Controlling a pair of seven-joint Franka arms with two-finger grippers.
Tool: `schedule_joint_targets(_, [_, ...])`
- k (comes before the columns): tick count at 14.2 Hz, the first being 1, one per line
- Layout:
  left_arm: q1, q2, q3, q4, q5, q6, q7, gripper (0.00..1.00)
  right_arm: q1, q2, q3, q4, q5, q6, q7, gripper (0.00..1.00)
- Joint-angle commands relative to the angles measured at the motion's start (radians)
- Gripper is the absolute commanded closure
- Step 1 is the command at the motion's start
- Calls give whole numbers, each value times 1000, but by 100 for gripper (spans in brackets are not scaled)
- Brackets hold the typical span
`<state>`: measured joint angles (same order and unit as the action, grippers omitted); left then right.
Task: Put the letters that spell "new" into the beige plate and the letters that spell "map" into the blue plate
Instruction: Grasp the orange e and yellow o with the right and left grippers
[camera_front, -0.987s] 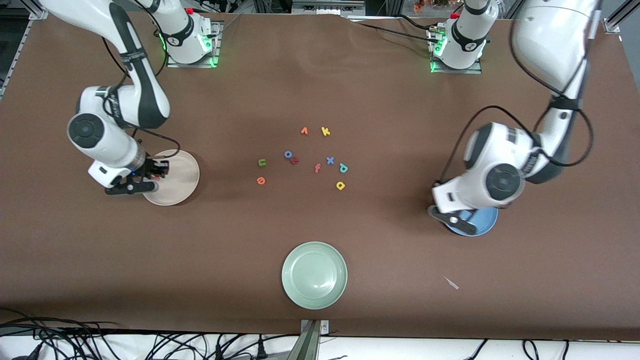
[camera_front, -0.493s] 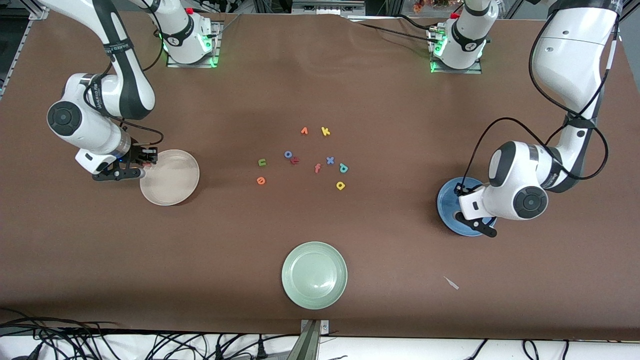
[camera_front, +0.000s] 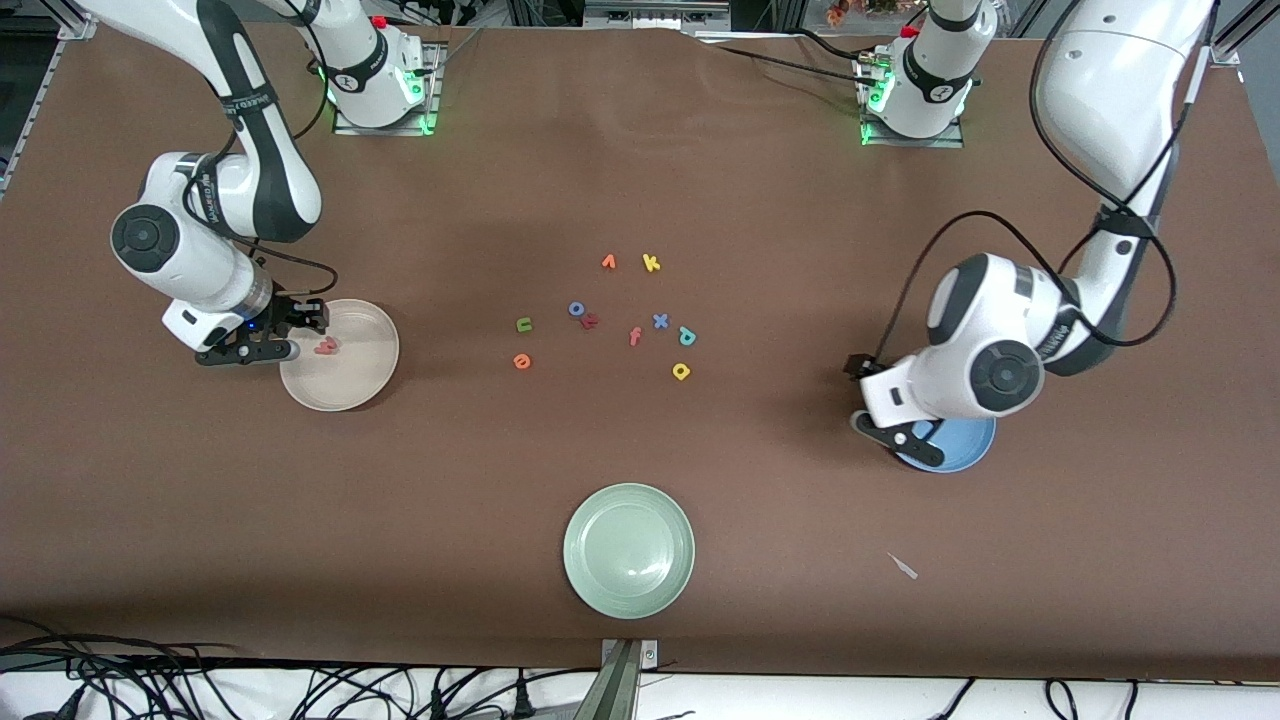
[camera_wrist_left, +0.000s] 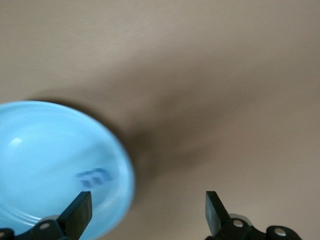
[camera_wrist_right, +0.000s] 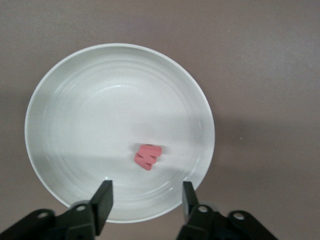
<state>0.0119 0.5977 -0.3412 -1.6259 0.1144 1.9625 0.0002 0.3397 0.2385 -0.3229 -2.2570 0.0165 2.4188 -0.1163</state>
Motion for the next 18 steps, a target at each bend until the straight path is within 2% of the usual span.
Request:
schedule_joint_targets(1, [-64, 1, -19, -5, -7, -4, -263, 0, 10, 1, 60, -3, 16, 20, 85, 32])
schedule_joint_targets(5, [-183, 40, -19, -6, -9, 111, -596, 0, 57, 11, 188, 37, 14, 16, 329, 29])
schedule_joint_targets(10, [-329, 114, -15, -6, -4, 293, -1036, 0, 214, 31, 196, 74, 10, 16, 504, 29])
schedule_joint_targets(13, [-377, 151, -9, -6, 2, 412, -1236, 0, 254, 54, 196, 91, 8, 19, 575, 29])
schedule_joint_targets(17, [-389, 174, 8, -5, 5, 434, -1283, 1, 289, 91, 196, 116, 3, 25, 636, 29])
schedule_joint_targets(18, [-391, 180, 13, -5, 4, 453, -1284, 9, 300, 106, 196, 125, 0, 39, 661, 29])
